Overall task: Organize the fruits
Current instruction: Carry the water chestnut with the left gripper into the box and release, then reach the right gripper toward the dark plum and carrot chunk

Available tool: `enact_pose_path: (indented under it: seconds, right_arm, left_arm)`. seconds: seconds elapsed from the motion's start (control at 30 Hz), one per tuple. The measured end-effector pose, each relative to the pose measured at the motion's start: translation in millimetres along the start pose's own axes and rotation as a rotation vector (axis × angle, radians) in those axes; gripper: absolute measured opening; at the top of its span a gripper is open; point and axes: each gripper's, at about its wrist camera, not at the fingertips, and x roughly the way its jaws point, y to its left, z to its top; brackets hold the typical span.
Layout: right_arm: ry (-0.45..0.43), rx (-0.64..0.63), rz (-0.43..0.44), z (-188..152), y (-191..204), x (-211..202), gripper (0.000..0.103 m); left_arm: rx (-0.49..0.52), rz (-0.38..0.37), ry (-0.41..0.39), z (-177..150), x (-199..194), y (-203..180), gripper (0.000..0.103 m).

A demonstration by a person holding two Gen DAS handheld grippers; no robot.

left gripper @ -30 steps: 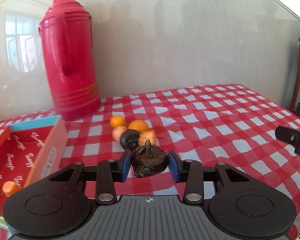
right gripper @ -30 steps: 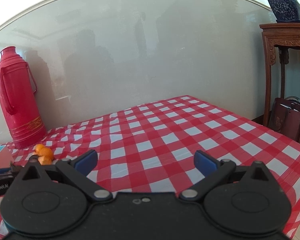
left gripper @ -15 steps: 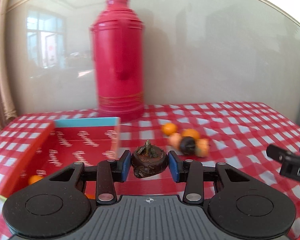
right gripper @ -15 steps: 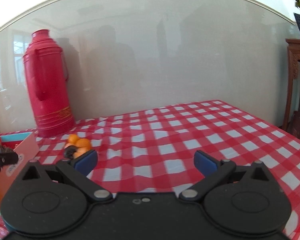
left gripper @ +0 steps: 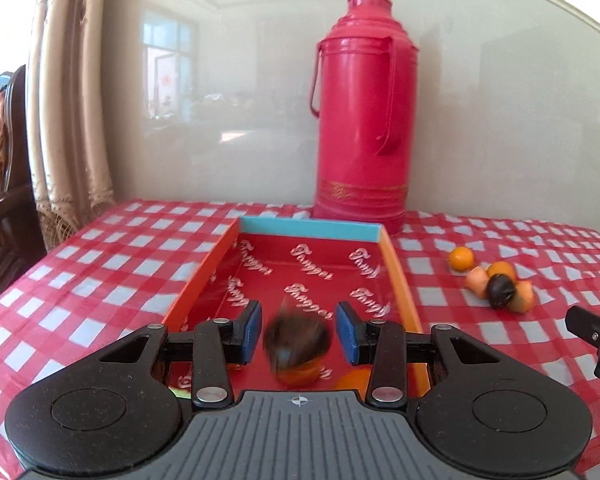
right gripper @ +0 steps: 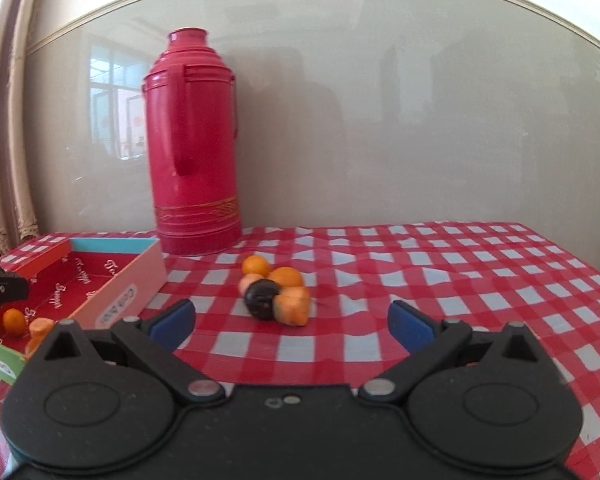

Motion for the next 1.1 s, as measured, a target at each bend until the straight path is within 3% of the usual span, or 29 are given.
enact_pose_path:
  seconds: [0.03,0.07,0.1,0.33,0.6,0.67,0.73,0.8,0.9,0.93,1.1]
  right_arm:
    - [0.002,-0.011,0.002,0,2,1,0.097]
    - [0.004,-0.018,0.006,0,3,1,0.097]
    - [0.007,-0.023,0.011,0,3,2,0.097]
    - [0.037,-0.126,0.015,-3,0,19,0.097]
    - [0.148,-0.038,-0.03,1,-4,59,0.087]
    - [0.16,-0.045,-0.047,2,0,66,0.069]
    - [0.197,-0.045,-0.053,4,2,77,0.062]
    - [0.228,-0.038,-0.059,6,3,85,0.047]
    - [0.257,-0.032,-0.067,10,3,95,0.038]
    - [0.264,-0.031,-0.077,12,3,99,0.029]
    - [0.301,-0.005,-0.06,15,2,119,0.025]
  left_arm:
    - [-0.005,-0.004,0.009,-2,2,2,0.055]
    - [-0.007,-0.002,0.009,-3,3,3,0.079]
    - [-0.01,0.007,-0.005,-4,3,3,0.091]
    - [-0.033,-0.005,-0.031,-3,1,2,0.092]
    - [-0.05,-0.008,-0.061,-4,2,2,0.093]
    - [-0.046,-0.008,-0.08,-5,0,4,0.093]
    - [-0.044,-0.005,-0.072,-6,1,9,0.093]
    - [-0.05,-0.001,-0.069,-6,3,16,0.093]
    - [-0.077,0.003,-0.065,-5,4,27,0.093]
    - [-0.084,0.003,-0.06,-4,6,30,0.093]
    - [-0.07,-0.004,-0.048,-5,10,34,0.093]
